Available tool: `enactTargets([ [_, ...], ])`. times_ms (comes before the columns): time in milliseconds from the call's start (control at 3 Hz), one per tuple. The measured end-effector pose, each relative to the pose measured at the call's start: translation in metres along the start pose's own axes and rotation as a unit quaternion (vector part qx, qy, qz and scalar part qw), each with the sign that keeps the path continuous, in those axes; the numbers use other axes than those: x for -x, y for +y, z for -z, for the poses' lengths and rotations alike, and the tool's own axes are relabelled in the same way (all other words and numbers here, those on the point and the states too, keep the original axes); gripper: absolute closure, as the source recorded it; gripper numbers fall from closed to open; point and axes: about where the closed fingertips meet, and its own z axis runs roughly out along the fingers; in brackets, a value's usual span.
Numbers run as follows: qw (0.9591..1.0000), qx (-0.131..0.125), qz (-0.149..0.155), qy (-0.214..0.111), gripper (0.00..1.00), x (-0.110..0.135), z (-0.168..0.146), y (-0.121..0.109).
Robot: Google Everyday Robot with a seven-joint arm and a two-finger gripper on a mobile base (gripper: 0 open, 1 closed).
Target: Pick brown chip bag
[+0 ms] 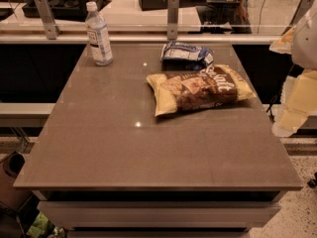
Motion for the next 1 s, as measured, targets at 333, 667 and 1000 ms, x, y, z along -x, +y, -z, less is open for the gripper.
enactTargets([
  [333, 1.0, -0.007, -0.003, 0.005, 0.0, 0.003, 0.0, -0.004],
  [667, 0.9996, -0.025, 0.013, -0.006, 0.0, 0.022, -0.023, -0.024],
  [1000, 0.9979, -0.044, 0.031, -0.037, 0.0, 0.052, -0.053, -0.052],
])
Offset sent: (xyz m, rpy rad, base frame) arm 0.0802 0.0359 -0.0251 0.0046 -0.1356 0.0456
